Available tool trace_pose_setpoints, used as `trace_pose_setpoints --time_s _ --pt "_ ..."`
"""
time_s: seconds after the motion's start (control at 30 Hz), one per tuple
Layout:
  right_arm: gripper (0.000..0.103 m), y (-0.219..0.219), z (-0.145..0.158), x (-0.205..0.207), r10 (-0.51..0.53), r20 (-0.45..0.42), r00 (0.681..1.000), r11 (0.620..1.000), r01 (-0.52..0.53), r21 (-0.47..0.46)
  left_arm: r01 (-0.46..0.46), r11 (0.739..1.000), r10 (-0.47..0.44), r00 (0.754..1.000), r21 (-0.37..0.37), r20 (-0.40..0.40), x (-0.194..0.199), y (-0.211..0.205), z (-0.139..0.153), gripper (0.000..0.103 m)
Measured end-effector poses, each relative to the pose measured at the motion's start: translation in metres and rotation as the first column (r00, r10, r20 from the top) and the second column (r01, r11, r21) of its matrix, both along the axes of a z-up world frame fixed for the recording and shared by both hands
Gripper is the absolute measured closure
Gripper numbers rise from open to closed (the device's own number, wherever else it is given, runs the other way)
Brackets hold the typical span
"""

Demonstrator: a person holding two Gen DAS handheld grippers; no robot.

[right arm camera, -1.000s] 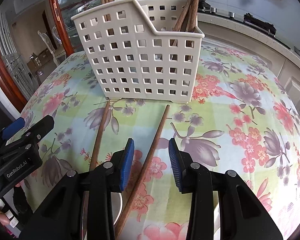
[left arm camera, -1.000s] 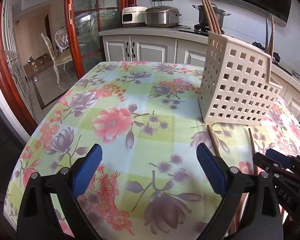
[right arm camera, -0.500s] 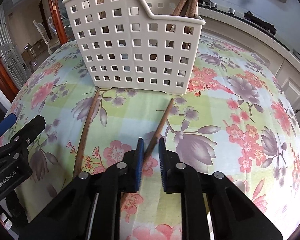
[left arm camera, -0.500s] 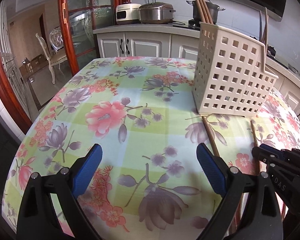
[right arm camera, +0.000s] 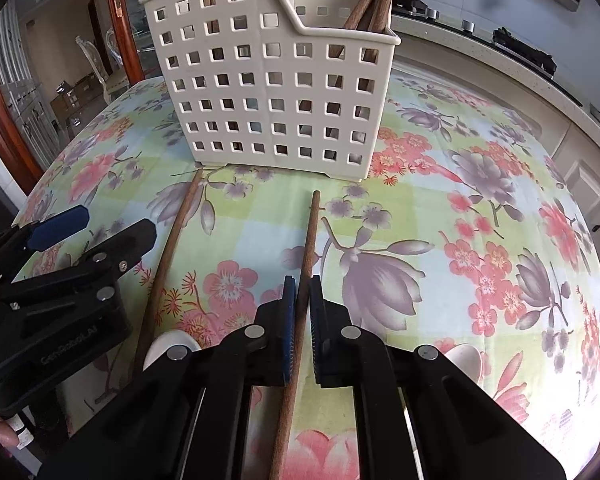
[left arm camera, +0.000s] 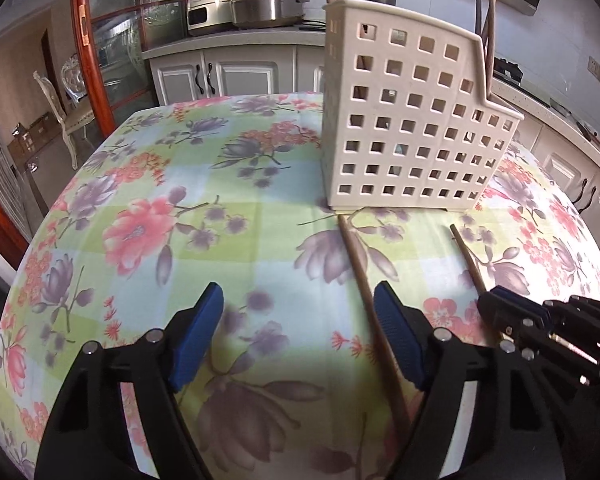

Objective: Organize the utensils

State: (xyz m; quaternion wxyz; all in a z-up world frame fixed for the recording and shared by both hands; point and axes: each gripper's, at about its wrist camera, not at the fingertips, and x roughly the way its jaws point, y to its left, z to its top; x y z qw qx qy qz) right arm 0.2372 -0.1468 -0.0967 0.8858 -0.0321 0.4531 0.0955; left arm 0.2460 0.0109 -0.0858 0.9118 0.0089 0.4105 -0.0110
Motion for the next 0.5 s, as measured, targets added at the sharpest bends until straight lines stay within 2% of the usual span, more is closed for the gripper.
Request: trace_pose_setpoints --time_s 0.2,0.37,0.43,0.5 --pt "0.096 -0.003 0.0 -0.004 0.005 -0.002 1.0 1.0 -0.005 0.021 0.029 1.0 -0.029 0.998 -0.007 -0.054 0.016 -0.011 -0.009 0.047" --pt "0.096 -0.004 0.0 -0.004 0.006 -0.004 1.0 1.0 -0.006 0.031 0.029 0.999 -0.028 0.998 0.02 -0.055 0.018 -0.013 -0.013 0.054" --pt "0.096 -0.004 0.0 -0.004 0.006 -0.003 1.0 1.0 -0.006 0.029 0.056 0.998 -0.055 0.997 0.027 -0.049 0.016 -0.014 -0.012 0.08" --pt "0.096 -0.004 0.0 -0.004 0.005 -0.003 1.0 1.0 -0.005 0.029 0.077 0.997 -0.075 0.996 0.029 -0.054 0.015 -0.014 -0.012 0.087"
